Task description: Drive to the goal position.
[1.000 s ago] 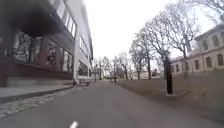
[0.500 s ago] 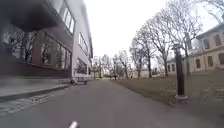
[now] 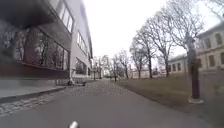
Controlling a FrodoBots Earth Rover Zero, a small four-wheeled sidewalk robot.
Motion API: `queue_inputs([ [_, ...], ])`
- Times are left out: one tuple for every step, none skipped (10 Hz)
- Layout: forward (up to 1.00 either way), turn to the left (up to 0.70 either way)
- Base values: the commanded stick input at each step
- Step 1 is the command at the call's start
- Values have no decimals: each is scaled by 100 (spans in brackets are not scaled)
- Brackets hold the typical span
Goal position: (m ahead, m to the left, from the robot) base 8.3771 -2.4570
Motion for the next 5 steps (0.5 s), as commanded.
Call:
queue_inputs([
  [100, 0],
  [100, 0],
  [100, 0],
  [100, 0],
  [100, 0],
])
